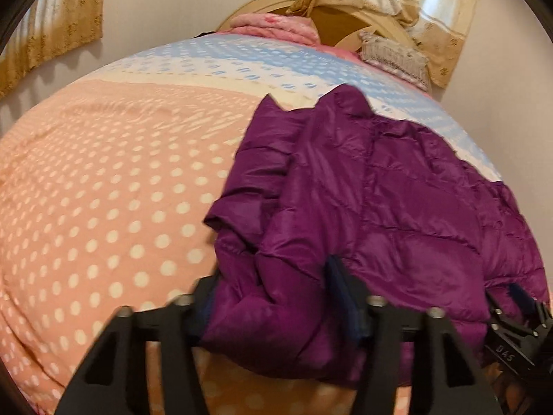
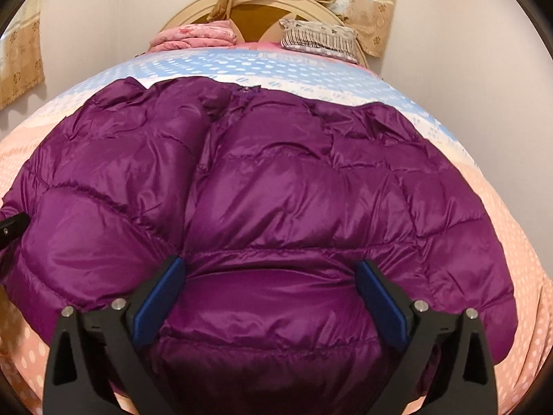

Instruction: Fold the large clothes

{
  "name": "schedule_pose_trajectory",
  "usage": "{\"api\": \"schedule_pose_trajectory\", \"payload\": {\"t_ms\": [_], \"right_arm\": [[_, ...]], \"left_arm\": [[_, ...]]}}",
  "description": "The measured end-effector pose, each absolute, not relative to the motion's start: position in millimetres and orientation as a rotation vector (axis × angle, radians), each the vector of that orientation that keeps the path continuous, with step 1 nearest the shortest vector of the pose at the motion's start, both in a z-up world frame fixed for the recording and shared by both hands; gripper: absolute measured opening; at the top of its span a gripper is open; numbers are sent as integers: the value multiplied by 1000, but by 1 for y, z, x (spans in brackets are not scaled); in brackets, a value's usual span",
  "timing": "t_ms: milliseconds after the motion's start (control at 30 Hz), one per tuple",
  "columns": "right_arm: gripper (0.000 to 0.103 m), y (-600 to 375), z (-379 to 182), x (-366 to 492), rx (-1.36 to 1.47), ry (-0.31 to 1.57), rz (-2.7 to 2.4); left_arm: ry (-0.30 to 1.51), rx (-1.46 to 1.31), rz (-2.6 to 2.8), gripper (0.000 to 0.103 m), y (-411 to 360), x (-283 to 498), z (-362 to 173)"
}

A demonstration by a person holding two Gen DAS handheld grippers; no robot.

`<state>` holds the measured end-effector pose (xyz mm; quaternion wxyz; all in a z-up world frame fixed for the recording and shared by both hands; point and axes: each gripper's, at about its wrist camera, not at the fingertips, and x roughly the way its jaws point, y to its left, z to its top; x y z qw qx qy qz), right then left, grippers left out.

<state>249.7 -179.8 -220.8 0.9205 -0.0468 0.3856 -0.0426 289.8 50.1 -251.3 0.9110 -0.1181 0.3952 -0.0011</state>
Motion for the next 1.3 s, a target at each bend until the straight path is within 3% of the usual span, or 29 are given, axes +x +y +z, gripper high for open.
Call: {"api": "schedule_pose_trajectory", "payload": {"t_ms": [67, 100, 233, 600, 767, 900, 1067, 1300], "right_arm": [[100, -178, -220, 249, -105, 792, -98], [100, -176, -220, 249, -108, 793, -103], [100, -169, -219, 249, -113, 801, -125], [100, -110, -215, 228, -125, 758, -83], [98, -142, -193, 214, -31, 710, 39], [100, -214, -158, 192, 81, 610, -40], [101, -315, -155, 184, 80, 610, -295], [99, -418, -180, 162, 137, 701, -510]], "left_arm": [[810, -234, -20, 27, 47, 291, -249], [800, -223, -34, 15, 45, 290, -245], [755, -205, -35, 8, 50, 279, -225], [672, -149, 34, 6, 80, 251, -168], [624, -123, 30, 6, 73, 243, -145], [521, -50, -51, 6, 32, 232, -112], [429, 57, -198, 6, -45, 222, -81], [397, 270, -384, 6, -165, 217, -100]]}}
